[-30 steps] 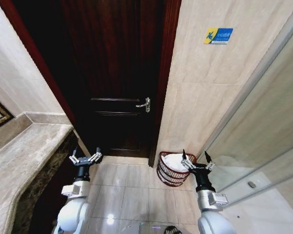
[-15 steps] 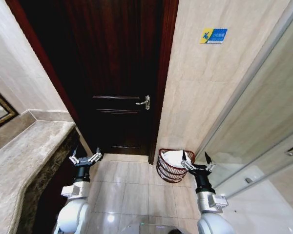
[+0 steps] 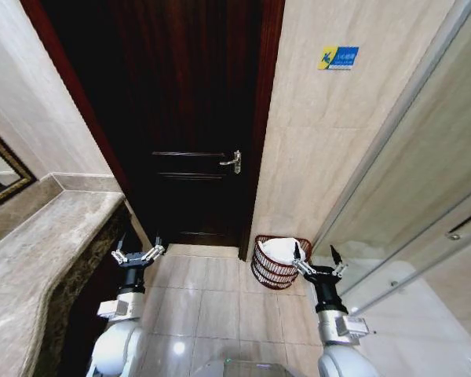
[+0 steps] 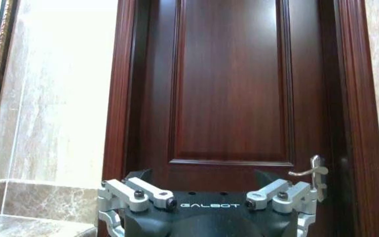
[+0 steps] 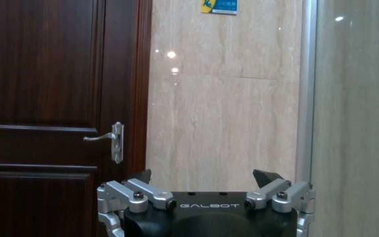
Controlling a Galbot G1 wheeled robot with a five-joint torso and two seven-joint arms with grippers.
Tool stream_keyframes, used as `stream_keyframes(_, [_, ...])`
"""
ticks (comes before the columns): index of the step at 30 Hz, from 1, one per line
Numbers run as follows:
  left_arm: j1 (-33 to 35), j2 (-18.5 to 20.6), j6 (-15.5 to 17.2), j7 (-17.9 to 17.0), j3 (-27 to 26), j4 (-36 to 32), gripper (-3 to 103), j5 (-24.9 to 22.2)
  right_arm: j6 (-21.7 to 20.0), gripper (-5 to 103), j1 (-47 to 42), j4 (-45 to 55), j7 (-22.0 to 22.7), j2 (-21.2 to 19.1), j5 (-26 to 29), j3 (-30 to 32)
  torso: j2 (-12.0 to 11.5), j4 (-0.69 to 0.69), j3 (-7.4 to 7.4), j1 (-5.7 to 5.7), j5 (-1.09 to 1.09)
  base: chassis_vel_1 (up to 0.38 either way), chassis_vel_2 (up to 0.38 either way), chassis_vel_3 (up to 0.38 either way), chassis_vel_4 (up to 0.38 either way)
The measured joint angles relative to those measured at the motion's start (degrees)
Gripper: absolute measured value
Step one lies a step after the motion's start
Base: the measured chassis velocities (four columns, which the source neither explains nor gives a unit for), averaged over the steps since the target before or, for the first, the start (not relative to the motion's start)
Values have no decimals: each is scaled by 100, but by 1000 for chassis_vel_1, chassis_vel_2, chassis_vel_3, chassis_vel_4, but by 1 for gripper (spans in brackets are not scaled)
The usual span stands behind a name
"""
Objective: Discard the used towel into the hamper.
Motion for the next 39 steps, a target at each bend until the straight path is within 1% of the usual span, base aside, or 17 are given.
stream_keyframes(4, [16, 36, -1, 28, -2, -3, 100, -9, 2, 100, -15, 11, 0, -4, 15, 23, 0, 0, 0, 0, 0, 58, -57, -40, 57])
stream_keyframes(10, [33, 88, 85, 101, -45, -100, 100, -109, -25, 100, -13, 45, -7, -18, 11, 6, 0, 0, 0, 0, 0, 47, -60, -62, 60])
stream_keyframes(18, [128, 7, 90, 103, -30, -87, 100, -121, -179, 100, -9, 84, -37, -54, -32, -52, 0, 0, 0, 0, 0, 53, -54, -51, 64])
stream_keyframes(20, [184, -78, 56, 102, -28, -49, 100, -115, -226, 100, -1, 85, -49, -66, -58, -100, 0, 0, 0, 0, 0, 54, -63, -60, 44])
stream_keyframes(28, [302, -131, 43, 101, -65, -41, 100, -125, -247, 100, -22, 106, -103, -103, -136, -195, 0, 0, 0, 0, 0, 54, -56, -62, 56])
stream_keyframes(39, [392, -231, 38, 103, -94, -23, 100, -131, -160, 100, -98, 29, -168, -89, -143, -100, 0, 0, 0, 0, 0, 64, -50, -58, 57])
